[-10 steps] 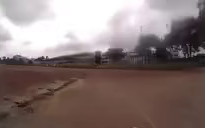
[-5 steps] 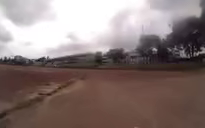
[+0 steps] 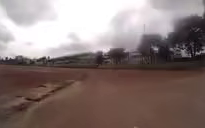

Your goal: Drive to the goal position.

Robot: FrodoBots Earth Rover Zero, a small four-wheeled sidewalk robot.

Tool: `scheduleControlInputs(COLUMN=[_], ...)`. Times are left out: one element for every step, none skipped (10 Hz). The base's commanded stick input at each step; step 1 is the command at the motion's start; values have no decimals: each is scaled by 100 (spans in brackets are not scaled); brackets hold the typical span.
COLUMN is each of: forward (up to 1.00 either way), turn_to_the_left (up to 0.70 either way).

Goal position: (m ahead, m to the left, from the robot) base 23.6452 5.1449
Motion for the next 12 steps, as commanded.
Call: scheduleControlInputs(forward=[100, 100, 100, 100, 100, 100, 100, 100, 100, 100, 100, 100], turn_to_the_left=[0, 0, 0, 0, 0, 0, 0, 0, 0, 0, 0, 0])
